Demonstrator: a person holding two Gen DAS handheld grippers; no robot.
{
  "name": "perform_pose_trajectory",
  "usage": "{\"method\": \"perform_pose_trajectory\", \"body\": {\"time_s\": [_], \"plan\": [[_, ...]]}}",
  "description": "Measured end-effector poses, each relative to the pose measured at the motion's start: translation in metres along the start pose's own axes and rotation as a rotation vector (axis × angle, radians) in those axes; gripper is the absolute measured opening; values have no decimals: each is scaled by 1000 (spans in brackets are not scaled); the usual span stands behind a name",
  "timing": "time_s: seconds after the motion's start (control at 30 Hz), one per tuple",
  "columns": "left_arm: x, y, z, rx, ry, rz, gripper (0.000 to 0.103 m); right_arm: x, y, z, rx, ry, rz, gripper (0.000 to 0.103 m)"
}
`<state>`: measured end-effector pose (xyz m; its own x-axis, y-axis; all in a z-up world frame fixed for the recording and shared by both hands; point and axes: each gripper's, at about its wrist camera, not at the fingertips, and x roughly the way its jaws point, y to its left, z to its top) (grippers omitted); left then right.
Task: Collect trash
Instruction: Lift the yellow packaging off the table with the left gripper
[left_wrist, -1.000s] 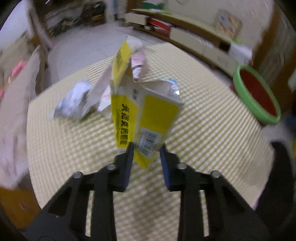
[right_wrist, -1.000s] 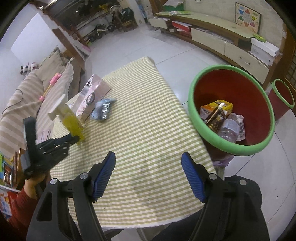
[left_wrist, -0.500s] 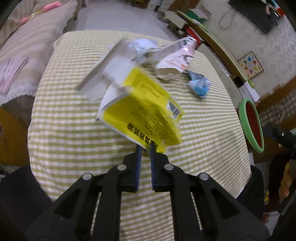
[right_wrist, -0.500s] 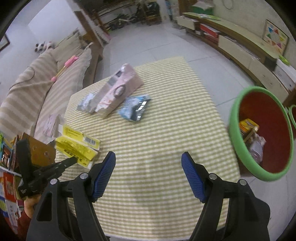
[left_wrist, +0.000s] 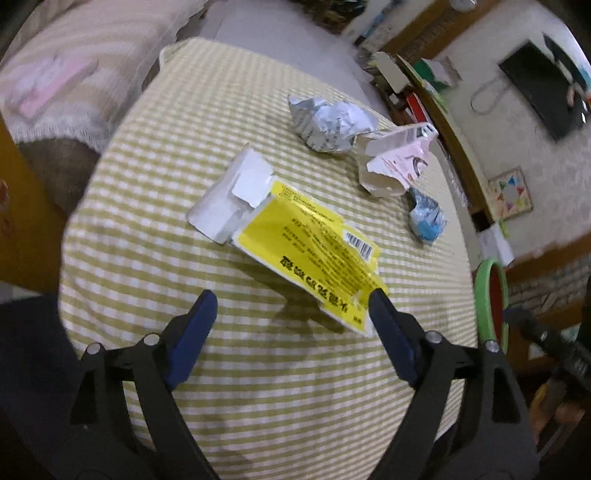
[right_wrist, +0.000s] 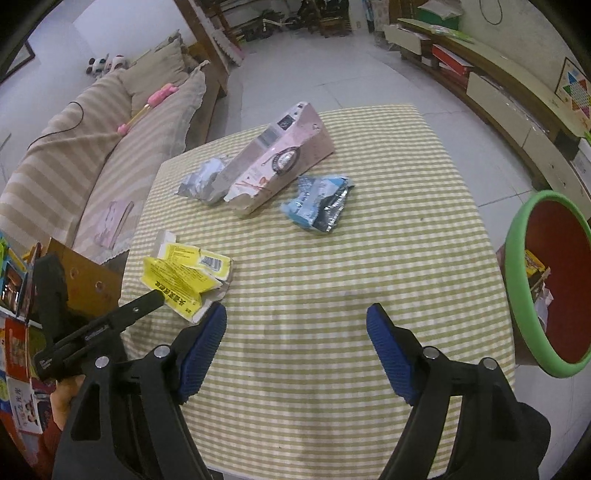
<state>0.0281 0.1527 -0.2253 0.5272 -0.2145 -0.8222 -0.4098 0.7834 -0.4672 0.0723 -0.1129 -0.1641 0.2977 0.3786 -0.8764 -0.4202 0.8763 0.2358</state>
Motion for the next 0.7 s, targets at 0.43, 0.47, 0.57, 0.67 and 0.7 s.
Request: {"method": "perform_pose_trajectory", "body": {"time_s": [0.43,0.47,0.57,0.67,0.7], "plan": [[17,-10,21,-213,-96,86,95,3,-5,-13,32,25,19,76],[19,-9,21,-225,-92,102,95,3,-7,-14,39,28,19,76],[25,-6,21,-244,-73,17,73,4,-12,-19,54,36,18,76],[33,-8,21,-196,-22,-51,43,5,-15,-22,62,41,22,76],[35,-8,22,-179,-7,-84,40,5,-15,-22,62,41,23,76]]}}
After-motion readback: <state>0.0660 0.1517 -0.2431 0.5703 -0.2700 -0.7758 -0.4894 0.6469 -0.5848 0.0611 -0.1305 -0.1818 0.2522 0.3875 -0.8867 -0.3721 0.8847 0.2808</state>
